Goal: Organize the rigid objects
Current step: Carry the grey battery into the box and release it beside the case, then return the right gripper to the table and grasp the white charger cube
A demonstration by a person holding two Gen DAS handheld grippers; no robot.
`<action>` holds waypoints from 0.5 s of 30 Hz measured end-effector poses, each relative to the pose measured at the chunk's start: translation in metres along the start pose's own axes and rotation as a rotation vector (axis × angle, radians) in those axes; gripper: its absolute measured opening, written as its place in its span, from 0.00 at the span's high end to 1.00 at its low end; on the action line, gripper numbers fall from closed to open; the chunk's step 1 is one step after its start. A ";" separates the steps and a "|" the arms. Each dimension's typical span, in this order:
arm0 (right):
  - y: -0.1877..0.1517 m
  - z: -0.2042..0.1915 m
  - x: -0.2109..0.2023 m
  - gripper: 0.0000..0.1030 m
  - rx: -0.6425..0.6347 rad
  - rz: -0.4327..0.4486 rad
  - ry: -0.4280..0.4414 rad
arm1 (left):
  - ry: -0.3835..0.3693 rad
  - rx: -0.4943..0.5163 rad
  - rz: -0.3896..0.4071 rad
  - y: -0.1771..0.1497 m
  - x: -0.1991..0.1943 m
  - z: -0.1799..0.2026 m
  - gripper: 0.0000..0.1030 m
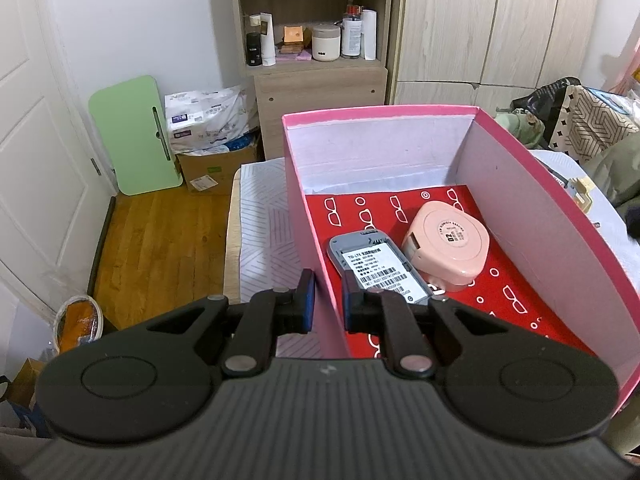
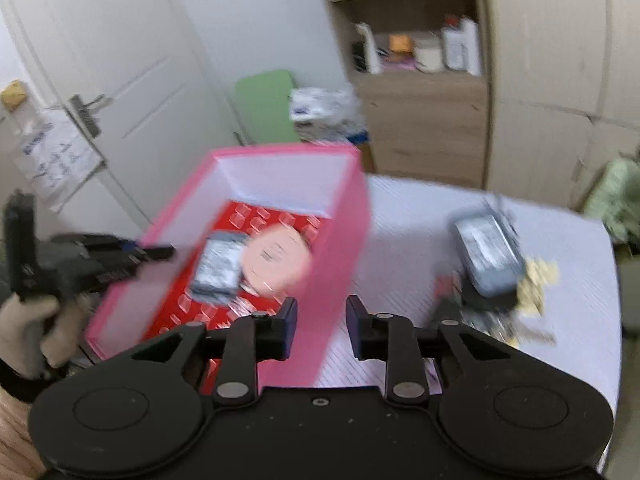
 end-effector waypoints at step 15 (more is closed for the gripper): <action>-0.082 0.066 0.026 0.56 -0.134 -0.141 -0.208 | 0.012 0.014 -0.015 0.000 -0.001 0.003 0.89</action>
Point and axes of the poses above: each gripper's, at about its wrist camera, not at the fingertips, and x roughly the way its jaws point, z to its right, y to its top, the point moved 9 cm from there along x, roughly the way its jaws point, and after that the axes turned 11 degrees about -y, right-handed, at the moved point
